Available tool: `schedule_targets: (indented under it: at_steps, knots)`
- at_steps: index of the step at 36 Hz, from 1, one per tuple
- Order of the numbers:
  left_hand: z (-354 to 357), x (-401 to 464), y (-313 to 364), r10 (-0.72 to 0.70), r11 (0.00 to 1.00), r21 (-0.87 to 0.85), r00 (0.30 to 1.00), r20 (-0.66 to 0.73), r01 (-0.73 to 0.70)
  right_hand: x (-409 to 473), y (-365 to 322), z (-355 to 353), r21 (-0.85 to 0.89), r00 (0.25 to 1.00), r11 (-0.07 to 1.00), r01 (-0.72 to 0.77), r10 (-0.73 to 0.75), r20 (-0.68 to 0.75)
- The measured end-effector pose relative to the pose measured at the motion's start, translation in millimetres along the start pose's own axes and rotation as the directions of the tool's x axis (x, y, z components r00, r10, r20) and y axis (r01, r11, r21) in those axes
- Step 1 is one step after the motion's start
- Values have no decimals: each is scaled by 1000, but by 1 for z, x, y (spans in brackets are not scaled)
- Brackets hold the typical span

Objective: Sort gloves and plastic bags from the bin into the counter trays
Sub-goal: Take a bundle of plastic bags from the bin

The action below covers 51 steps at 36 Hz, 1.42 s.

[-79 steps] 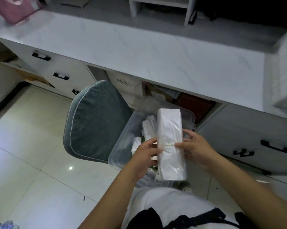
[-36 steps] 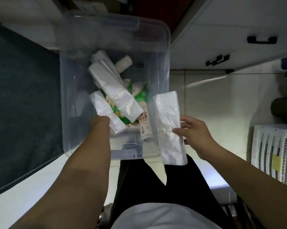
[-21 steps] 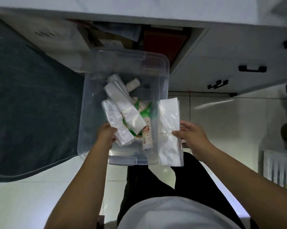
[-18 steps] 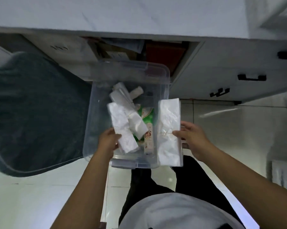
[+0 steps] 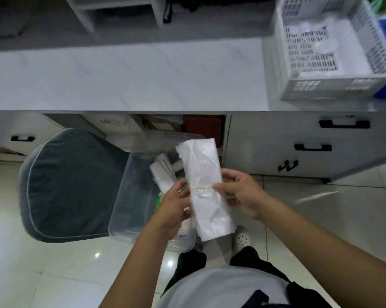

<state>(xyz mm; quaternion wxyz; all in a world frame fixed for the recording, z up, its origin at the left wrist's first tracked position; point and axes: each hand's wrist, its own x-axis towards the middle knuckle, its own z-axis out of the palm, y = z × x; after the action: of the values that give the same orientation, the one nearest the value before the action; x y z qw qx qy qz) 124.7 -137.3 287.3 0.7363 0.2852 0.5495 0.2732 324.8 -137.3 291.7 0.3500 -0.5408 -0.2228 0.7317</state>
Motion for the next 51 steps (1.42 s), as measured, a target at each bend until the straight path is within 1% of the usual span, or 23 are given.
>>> schedule_targets:
  at_steps: [4, 7, 9, 12, 14, 15, 17, 20, 25, 28, 30, 32, 36, 38, 40, 41, 42, 43, 44, 46, 48, 49, 51]
  knots:
    - [19, -1, -7, -4, 1000, 10, 999, 40, 4, -9, 5, -30, -24, 999, 999, 28, -29, -34]
    - [36, 0, -14, -21, 1000, 2, 997, 70, 21, -18, 8, -50, -97, 997, 995, 36, -42, -60]
    - [50, 1, -18, -28, 999, -18, 995, 101, 30, -23, 7, -65, -113, 998, 994, 1, -7, -57]
    - [74, 3, -21, -53, 996, -63, 987, 150, 63, -34, 4, -89, -67, 996, 994, -90, 90, -4]
    - [91, 7, -21, -72, 994, -62, 979, 193, 85, -41, 2, -106, -28, 994, 994, -105, 106, 25]
    - [99, 9, -20, -84, 995, -39, 974, 212, 94, -45, 1, -115, -17, 995, 995, -102, 102, 18]
    - [118, 13, -18, -114, 993, 52, 964, 239, 104, -54, -1, -131, -7, 995, 996, -90, 90, -31]
    - [147, 18, -14, -138, 976, 200, 951, 276, 84, -67, -3, -152, 12, 992, 998, -64, 65, -111]
    - [196, 25, 3, -203, 953, 288, 906, 372, 96, -89, -6, -185, 89, 972, 995, 37, -15, -236]
    - [225, 32, 4, -180, 957, 286, 884, 433, 55, -98, -10, -197, 139, 944, 984, 107, -57, -324]
    - [237, 38, 4, -136, 957, 291, 888, 439, 3, -101, -12, -199, 147, 923, 979, 138, -73, -377]
    - [250, 47, 6, -104, 940, 336, 886, 452, -61, -106, -17, -204, 147, 901, 976, 160, -83, -426]
    - [270, 64, 23, -87, 911, 391, 866, 492, -131, -121, -36, -224, 103, 897, 986, 131, -74, -436]
    - [279, 70, 35, -105, 907, 398, 844, 526, -135, -131, -54, -241, 6, 859, 991, 137, -115, -499]
    - [288, 76, 48, -115, 904, 397, 802, 586, -161, -144, -80, -261, -165, 791, 973, 164, -229, -567]
    - [292, 79, 56, -114, 900, 397, 785, 609, -178, -152, -96, -271, -234, 769, 954, 188, -291, -569]
    - [296, 82, 65, -113, 896, 399, 772, 626, -193, -159, -114, -280, -286, 763, 935, 209, -339, -551]
    - [300, 86, 73, -115, 890, 406, 759, 641, -207, -166, -132, -290, -326, 774, 919, 223, -370, -514]
    - [303, 89, 82, -123, 883, 414, 742, 659, -222, -171, -151, -298, -366, 800, 903, 224, -385, -460]
    - [310, 95, 99, -140, 866, 430, 701, 699, -255, -177, -189, -310, -474, 864, 861, 187, -373, -337]
    - [317, 104, 116, -156, 854, 441, 672, 724, -277, -175, -225, -319, -583, 915, 802, 128, -323, -243]
    - [320, 108, 125, -173, 847, 446, 646, 744, -288, -172, -240, -323, -612, 935, 784, 103, -287, -209]
    - [327, 120, 141, -224, 838, 453, 565, 794, -304, -162, -269, -330, -654, 969, 753, 69, -207, -136]
